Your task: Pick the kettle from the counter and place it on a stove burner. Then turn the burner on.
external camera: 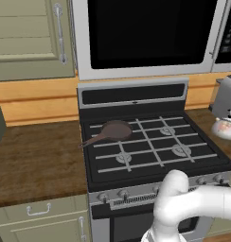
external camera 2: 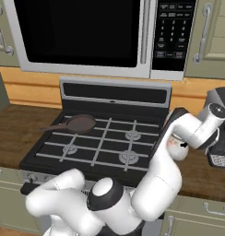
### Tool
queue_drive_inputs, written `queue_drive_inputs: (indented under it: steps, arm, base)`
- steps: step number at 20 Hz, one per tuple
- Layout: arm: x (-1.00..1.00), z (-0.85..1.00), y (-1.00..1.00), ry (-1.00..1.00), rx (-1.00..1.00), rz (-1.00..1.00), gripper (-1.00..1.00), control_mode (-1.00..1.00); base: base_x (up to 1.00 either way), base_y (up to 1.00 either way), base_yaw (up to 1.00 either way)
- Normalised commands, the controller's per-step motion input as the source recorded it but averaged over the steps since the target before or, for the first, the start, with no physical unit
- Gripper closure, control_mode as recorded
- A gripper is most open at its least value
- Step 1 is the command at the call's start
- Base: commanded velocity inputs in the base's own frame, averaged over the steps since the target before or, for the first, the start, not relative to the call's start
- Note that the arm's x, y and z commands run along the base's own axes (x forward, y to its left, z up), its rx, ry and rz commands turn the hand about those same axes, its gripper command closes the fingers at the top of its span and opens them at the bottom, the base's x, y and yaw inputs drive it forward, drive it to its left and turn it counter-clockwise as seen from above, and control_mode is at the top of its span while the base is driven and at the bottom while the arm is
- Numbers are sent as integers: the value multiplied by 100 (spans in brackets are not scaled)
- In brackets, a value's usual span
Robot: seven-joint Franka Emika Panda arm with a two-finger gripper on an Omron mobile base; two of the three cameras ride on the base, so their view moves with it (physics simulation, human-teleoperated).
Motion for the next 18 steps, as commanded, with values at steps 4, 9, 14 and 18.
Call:
queue_drive_inputs:
  steps: [4, 9, 14, 18]
  arm:
    - [0, 1, 100, -22, 0, 0, 100, -100]
    - [0, 0, 100, -26, -8, 0, 100, -100]
    - [-11, 8, 100, -41, -16, 0, 100, -100]
    - [-30, 0, 100, -41, -27, 0, 100, -100]
  base:
    - [0, 0, 0]
    - [0, 0, 0]
    - [0, 0, 0]
    - [0, 0, 0]
